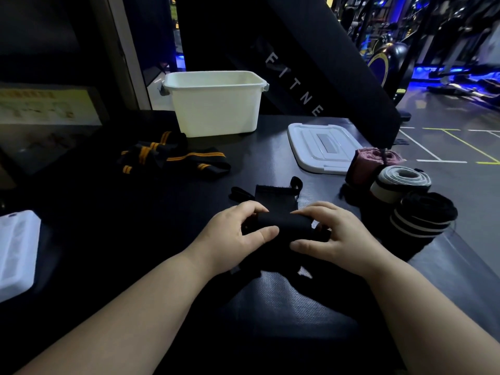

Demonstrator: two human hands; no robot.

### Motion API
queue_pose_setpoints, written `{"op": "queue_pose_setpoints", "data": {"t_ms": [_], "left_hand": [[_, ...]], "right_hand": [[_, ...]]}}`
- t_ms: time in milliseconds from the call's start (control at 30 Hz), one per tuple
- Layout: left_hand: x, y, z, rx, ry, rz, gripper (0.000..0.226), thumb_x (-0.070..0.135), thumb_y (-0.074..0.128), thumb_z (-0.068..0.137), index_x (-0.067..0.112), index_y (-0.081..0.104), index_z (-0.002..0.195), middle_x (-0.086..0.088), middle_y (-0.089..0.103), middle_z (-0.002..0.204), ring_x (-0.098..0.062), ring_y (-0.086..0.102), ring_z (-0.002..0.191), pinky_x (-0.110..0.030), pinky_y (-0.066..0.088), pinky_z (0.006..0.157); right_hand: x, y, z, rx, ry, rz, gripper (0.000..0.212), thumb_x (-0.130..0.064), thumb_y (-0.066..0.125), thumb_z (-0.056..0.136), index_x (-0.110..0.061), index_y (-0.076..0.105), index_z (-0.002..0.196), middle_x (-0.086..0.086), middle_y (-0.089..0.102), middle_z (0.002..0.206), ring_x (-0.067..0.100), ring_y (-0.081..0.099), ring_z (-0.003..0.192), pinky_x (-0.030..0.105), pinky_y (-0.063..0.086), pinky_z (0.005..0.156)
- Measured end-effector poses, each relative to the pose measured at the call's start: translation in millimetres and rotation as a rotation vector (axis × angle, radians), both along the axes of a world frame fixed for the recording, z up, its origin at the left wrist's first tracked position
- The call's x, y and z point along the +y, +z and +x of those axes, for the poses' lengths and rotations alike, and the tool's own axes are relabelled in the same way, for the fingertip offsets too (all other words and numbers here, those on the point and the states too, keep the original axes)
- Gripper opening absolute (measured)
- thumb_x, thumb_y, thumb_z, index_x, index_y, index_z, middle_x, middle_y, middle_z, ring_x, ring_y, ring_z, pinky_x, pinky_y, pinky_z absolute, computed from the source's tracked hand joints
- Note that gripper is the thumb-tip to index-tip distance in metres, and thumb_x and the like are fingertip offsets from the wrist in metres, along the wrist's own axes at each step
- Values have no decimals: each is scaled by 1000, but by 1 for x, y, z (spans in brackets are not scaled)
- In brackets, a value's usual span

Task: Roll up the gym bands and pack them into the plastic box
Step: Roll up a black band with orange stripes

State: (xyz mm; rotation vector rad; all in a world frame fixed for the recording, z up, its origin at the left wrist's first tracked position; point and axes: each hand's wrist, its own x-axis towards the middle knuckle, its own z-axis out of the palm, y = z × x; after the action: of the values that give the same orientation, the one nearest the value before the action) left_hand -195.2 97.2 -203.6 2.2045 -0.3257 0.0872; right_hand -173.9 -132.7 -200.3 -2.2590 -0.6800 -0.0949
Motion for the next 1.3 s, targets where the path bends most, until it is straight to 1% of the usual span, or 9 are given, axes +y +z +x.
{"op": "queue_pose_setpoints", "data": {"t_ms": [133, 367, 500, 667, 733, 867, 967, 1133, 1300], "left_hand": [[-1, -1, 2, 9, 3, -70, 17, 44, 69, 85, 28, 66, 90, 7, 65, 87, -8, 64, 82, -33, 54, 78], [-1, 0, 5, 6, 20, -40, 68, 76, 42, 74, 9, 58, 72, -6, 58, 65, -20, 58, 62, -43, 49, 64], [-1, -1, 7, 46, 49, -15, 63, 80, 37, 73, 18, 47, 62, 9, 45, 51, -9, 45, 50, -36, 41, 57], [-3, -6, 8, -12, 89, -24, 53, 79, 36, 73, 34, 56, 92, 17, 56, 66, -3, 53, 63, -31, 45, 66], [-3, -9, 6, -102, 49, 9, 51, 74, 37, 76, 36, 57, 105, 17, 59, 89, -2, 56, 86, -26, 46, 79], [-3, -9, 2, -105, -46, -63, 38, 58, 47, 83, 41, 56, 116, 21, 54, 112, 4, 49, 111, -9, 35, 94], [-6, -5, 5, -46, -24, -46, 26, 48, 50, 92, 37, 59, 114, 17, 57, 113, 4, 51, 107, -14, 38, 91], [-11, -1, 9, -25, 51, 26, 26, 39, 52, 96, 27, 60, 117, 7, 60, 110, -14, 53, 109, -27, 40, 93], [-15, -3, 6, -88, 176, 46, 36, 45, 52, 93, 25, 50, 124, 7, 48, 112, -19, 51, 105, -38, 44, 94]], "right_hand": [[1, -1, -2, 10, 3, 4, 48, -57, 70, 67, -42, 62, 112, -18, 63, 103, -1, 60, 90, 10, 43, 75], [4, -3, -2, 89, 31, 106, 37, -62, 63, 72, -48, 57, 106, -1, 67, 88, 13, 65, 79, 32, 52, 77], [5, -6, 1, 108, 28, 125, 36, -65, 59, 72, -47, 59, 103, 1, 68, 88, 13, 65, 81, 31, 52, 80], [7, -6, 3, 77, 1, 94, 19, -65, 58, 75, -58, 56, 94, 1, 66, 85, 9, 63, 79, 23, 48, 77], [8, -7, 4, 66, -21, 78, 13, -61, 57, 78, -61, 55, 91, 0, 65, 83, 7, 61, 76, 22, 47, 75], [7, -8, 5, -5, -49, 33, 28, -64, 53, 78, -50, 62, 101, -4, 64, 88, 4, 59, 84, 19, 45, 78], [8, -8, 5, -96, -83, 32, 41, -60, 53, 82, -34, 67, 111, -11, 54, 102, -1, 54, 95, 8, 39, 81], [12, -7, 4, -257, -27, 100, 24, -40, 56, 88, -28, 68, 106, -12, 61, 104, 5, 59, 97, 14, 45, 83], [9, -5, 2, -162, -68, 86, 46, -56, 68, 72, -33, 69, 112, -19, 60, 113, 0, 58, 106, 18, 48, 87]]}}
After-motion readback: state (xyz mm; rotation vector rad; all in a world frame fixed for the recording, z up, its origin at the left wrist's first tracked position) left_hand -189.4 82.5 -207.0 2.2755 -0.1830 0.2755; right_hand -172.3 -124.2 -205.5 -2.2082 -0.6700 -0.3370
